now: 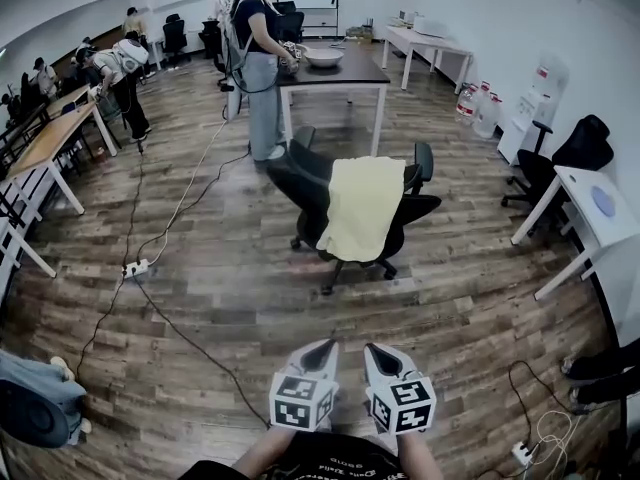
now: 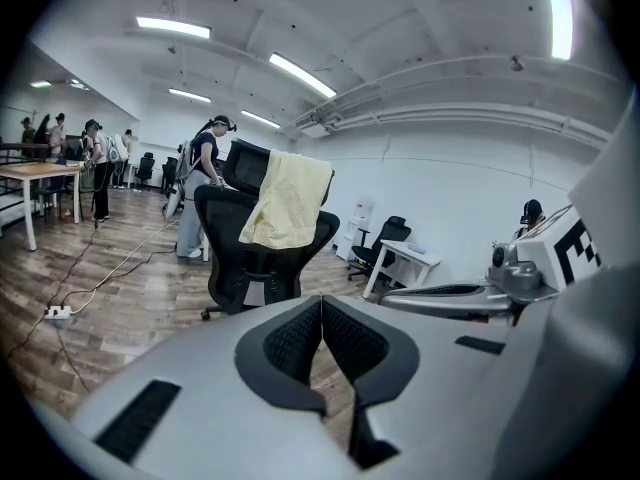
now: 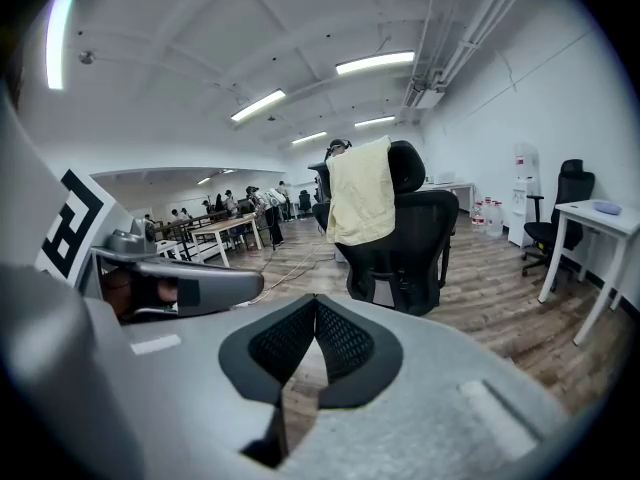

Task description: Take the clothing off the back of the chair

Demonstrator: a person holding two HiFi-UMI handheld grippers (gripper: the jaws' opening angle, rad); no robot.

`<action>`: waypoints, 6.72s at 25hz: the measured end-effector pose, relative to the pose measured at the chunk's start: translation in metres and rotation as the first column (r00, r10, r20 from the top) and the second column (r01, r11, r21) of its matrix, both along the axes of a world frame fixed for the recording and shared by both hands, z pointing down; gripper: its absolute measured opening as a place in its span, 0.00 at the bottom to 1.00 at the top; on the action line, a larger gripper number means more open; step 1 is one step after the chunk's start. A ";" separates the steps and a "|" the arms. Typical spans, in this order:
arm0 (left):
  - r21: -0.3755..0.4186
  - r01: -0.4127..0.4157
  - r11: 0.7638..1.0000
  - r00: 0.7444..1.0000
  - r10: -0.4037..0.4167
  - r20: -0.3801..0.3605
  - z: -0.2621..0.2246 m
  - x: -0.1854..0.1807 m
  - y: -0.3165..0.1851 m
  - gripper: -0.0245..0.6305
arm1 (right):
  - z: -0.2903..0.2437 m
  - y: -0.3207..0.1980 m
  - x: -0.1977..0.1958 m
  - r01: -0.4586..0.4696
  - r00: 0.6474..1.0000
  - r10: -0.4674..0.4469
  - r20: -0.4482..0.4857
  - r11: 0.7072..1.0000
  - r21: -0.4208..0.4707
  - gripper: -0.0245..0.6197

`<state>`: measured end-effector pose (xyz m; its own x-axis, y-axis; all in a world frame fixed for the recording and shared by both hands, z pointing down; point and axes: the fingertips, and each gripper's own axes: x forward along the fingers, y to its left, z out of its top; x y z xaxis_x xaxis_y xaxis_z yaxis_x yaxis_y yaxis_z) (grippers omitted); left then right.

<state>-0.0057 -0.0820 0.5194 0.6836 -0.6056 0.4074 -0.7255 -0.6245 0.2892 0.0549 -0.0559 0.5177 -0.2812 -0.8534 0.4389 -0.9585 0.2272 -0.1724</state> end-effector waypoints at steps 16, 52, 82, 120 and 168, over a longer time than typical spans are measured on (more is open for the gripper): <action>-0.009 -0.012 1.000 0.999 0.011 -0.033 -0.002 -0.009 -0.020 0.05 | -0.008 -0.015 -0.011 -0.015 1.000 0.015 -0.013 1.000 0.022 0.05; 0.009 0.236 0.972 0.967 -0.235 -0.095 -0.029 0.029 -0.152 0.21 | -0.035 -0.158 0.059 0.140 0.983 -0.146 0.111 0.988 0.066 0.48; 0.038 0.093 0.995 0.983 -0.086 -0.164 -0.077 0.061 -0.247 0.54 | -0.087 -0.247 0.076 0.291 0.951 -0.303 0.054 0.942 0.165 0.63; 0.147 -0.056 0.988 0.989 0.075 -0.126 -0.092 0.081 -0.212 0.09 | -0.089 -0.223 0.047 0.396 0.918 -0.396 -0.034 0.904 0.159 0.08; 0.162 -0.172 0.972 0.979 0.187 -0.084 -0.067 -0.013 -0.046 0.09 | -0.064 -0.059 -0.054 0.301 0.947 -0.283 -0.155 0.947 0.112 0.08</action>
<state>-0.0188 -0.1277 0.4522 0.8190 -0.5192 0.2445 -0.5701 -0.7845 0.2440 0.0010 -0.1145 0.4540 -0.4725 -0.7956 0.3792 -0.8588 0.5123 0.0048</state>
